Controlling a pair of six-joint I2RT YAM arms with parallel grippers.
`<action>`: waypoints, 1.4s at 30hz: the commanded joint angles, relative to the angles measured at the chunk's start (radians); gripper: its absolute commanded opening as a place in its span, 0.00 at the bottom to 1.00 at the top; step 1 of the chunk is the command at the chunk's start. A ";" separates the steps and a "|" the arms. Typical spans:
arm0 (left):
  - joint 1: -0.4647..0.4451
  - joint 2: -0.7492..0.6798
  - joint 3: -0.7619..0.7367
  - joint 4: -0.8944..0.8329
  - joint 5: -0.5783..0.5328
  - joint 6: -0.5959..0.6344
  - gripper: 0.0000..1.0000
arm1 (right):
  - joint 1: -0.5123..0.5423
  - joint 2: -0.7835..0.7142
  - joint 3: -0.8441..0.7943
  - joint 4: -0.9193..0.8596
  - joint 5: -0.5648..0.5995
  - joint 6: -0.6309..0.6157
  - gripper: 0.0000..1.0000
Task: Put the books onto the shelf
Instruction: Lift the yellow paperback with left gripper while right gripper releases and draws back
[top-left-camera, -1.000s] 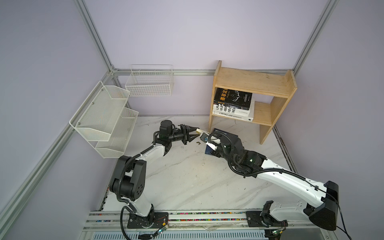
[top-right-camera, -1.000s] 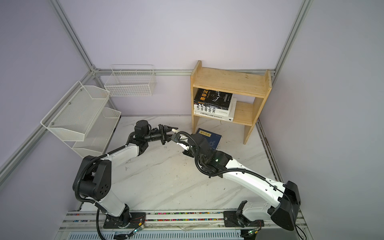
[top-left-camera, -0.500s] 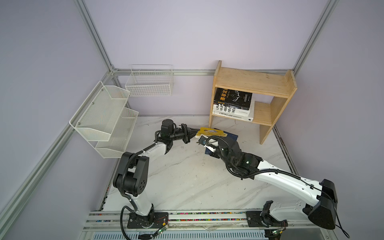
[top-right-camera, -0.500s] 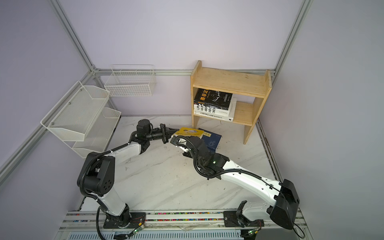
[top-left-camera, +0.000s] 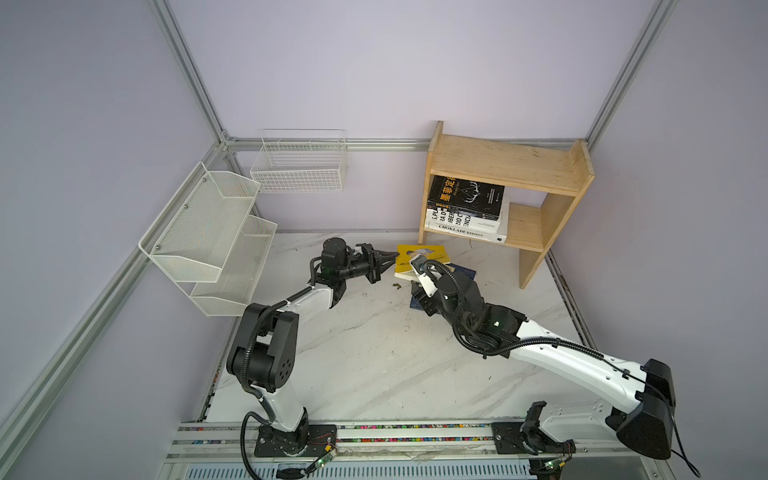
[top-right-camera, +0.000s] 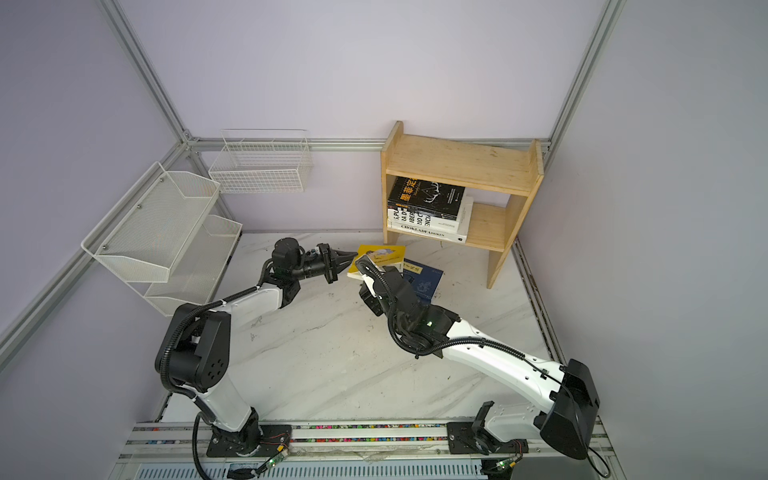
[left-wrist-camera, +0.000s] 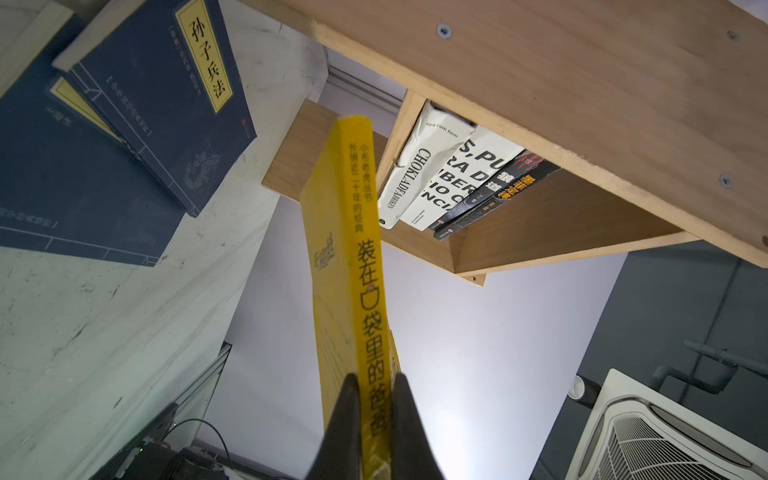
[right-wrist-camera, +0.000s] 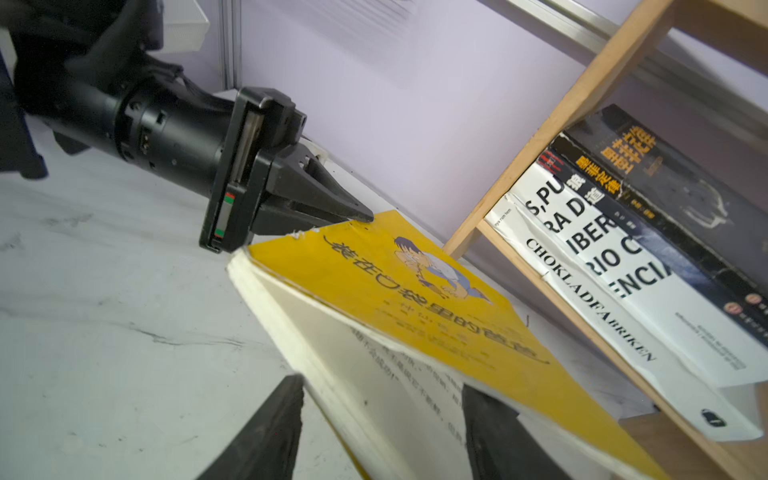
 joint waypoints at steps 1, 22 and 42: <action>0.011 -0.008 0.174 0.057 -0.079 0.100 0.00 | 0.002 -0.083 -0.041 0.011 0.020 0.345 0.71; 0.024 -0.282 0.365 -0.337 -0.458 0.646 0.00 | -0.097 -0.194 -0.145 0.407 -0.341 0.984 0.94; -0.036 -0.434 0.379 -0.213 -0.636 0.794 0.00 | -0.227 0.297 -0.050 1.288 -0.910 1.421 0.90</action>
